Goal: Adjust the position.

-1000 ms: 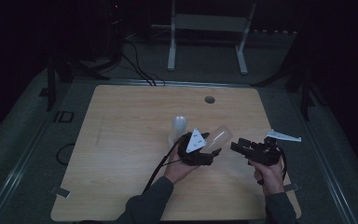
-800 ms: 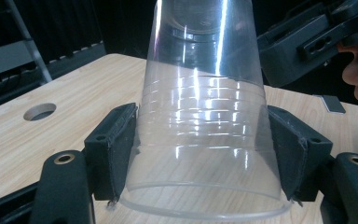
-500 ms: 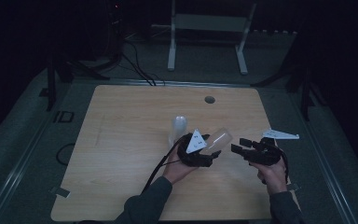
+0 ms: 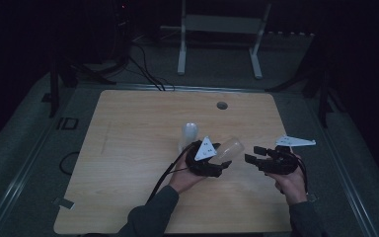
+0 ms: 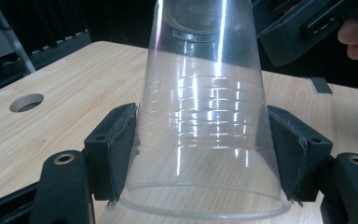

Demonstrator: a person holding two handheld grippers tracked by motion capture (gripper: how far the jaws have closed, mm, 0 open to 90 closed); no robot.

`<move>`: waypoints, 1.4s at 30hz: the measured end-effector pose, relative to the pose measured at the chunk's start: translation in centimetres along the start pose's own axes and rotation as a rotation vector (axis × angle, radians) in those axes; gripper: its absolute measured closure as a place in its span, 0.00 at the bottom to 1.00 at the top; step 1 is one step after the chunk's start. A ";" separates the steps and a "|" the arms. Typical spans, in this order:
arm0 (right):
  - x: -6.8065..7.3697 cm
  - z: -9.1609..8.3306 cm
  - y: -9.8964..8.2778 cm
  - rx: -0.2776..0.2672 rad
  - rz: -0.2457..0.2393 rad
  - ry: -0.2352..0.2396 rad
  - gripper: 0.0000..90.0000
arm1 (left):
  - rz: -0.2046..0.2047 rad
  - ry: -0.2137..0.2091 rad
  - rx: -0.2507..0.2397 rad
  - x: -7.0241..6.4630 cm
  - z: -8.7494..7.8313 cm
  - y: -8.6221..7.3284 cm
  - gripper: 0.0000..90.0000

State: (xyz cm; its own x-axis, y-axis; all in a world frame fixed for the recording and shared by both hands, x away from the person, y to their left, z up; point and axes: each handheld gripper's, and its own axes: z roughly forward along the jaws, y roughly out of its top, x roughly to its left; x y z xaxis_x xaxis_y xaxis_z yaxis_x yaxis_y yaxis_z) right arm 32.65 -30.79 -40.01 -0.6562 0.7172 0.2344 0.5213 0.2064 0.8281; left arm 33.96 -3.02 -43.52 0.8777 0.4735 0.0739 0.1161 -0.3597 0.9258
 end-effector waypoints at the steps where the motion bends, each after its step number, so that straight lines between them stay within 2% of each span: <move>1: 0.0 0.0 0.0 0.003 -0.005 0.000 0.43 | 0.002 0.001 0.002 0.1 -0.1 0.0 0.34; 13: 0.4 -0.2 0.5 0.054 -0.069 -0.022 0.43 | 0.022 -0.029 0.031 0.2 -0.3 0.1 0.34; 25: 0.8 0.1 0.9 0.109 -0.125 -0.034 0.43 | 0.035 -0.039 0.049 0.2 -0.3 0.2 0.34; 31: 0.9 0.0 1.0 0.145 -0.159 -0.048 0.43 | 0.043 -0.048 0.059 0.2 -0.2 0.1 0.34; 34: 1.0 0.1 1.1 0.167 -0.191 -0.062 0.43 | 0.042 -0.049 0.061 0.2 -0.1 0.0 0.34; 42: 1.2 0.2 1.3 0.202 -0.227 -0.083 0.44 | 0.049 -0.049 0.065 0.2 -0.1 0.0 0.34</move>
State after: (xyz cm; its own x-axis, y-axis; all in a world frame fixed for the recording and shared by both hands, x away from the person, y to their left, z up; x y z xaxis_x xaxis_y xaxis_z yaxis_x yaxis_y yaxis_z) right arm 32.70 -29.55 -38.74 -0.7259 0.6878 0.0058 0.4700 0.4898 0.7343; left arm 34.04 -2.86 -43.43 0.9048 0.4141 0.0989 0.1008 -0.4341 0.8952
